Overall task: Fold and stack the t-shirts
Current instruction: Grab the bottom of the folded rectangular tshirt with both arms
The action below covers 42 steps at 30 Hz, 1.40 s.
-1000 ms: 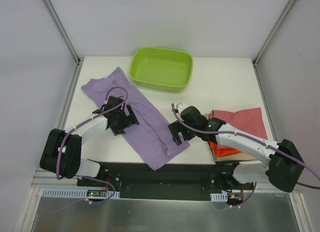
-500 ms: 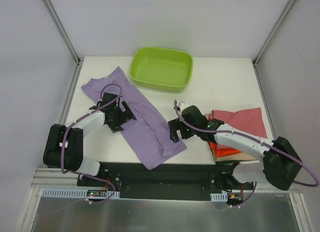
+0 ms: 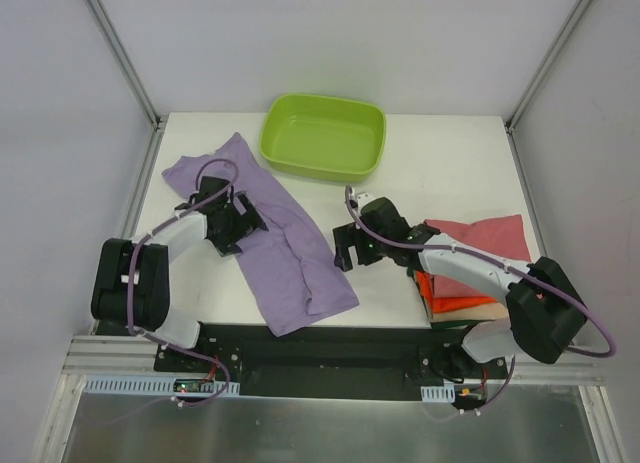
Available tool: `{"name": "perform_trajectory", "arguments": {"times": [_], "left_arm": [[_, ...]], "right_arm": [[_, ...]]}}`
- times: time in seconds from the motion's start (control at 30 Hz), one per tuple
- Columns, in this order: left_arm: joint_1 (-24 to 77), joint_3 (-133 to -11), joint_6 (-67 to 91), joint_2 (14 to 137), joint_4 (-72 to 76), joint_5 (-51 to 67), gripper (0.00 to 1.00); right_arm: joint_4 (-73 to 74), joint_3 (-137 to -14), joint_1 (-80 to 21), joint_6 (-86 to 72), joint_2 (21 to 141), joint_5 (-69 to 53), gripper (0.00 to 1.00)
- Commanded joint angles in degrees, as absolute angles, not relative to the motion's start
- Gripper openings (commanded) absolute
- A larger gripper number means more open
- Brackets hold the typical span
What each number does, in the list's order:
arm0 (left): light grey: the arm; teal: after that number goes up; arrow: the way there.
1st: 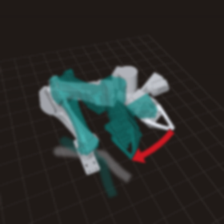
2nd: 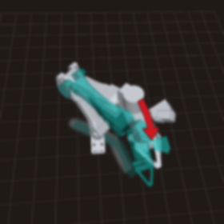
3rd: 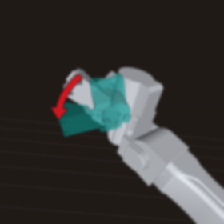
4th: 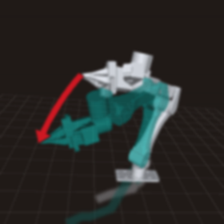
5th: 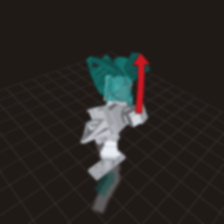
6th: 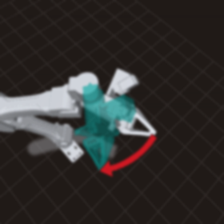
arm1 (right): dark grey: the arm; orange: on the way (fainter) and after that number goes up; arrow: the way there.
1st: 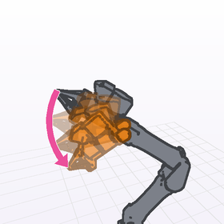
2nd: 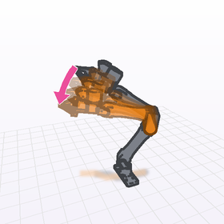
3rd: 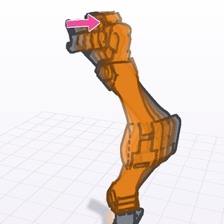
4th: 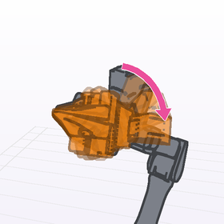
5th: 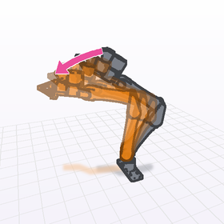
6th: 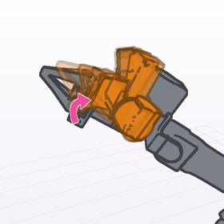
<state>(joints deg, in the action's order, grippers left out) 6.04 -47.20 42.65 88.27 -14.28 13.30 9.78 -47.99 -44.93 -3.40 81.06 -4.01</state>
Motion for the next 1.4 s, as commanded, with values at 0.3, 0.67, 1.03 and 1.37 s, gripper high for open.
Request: {"name": "perform_trajectory", "arguments": {"times": [0.3,0.67,1.03,1.37], "left_arm": [[33.7,-28.9,50.9,50.0,-27.8,5.4,0.99],[45.3,-26.4,53.4,47.2,-29.4,6.3,0.99],[52.3,-33.2,50.7,54.3,-29.4,1.8,0.99],[67.5,-46.1,43.3,70.8,-27.7,-9.1,0.98]], "right_arm": [[18.4,-44.5,-44.7,-9.9,79.5,-18.3,0.99],[20.0,-46.3,-47.7,-9.7,90.3,-14.8,0.60],[27.9,-53.8,-44.6,-5.8,94.8,-5.4,0.05],[30.4,-58.3,-36.4,1.3,97.3,-10.9,0.07]]}}
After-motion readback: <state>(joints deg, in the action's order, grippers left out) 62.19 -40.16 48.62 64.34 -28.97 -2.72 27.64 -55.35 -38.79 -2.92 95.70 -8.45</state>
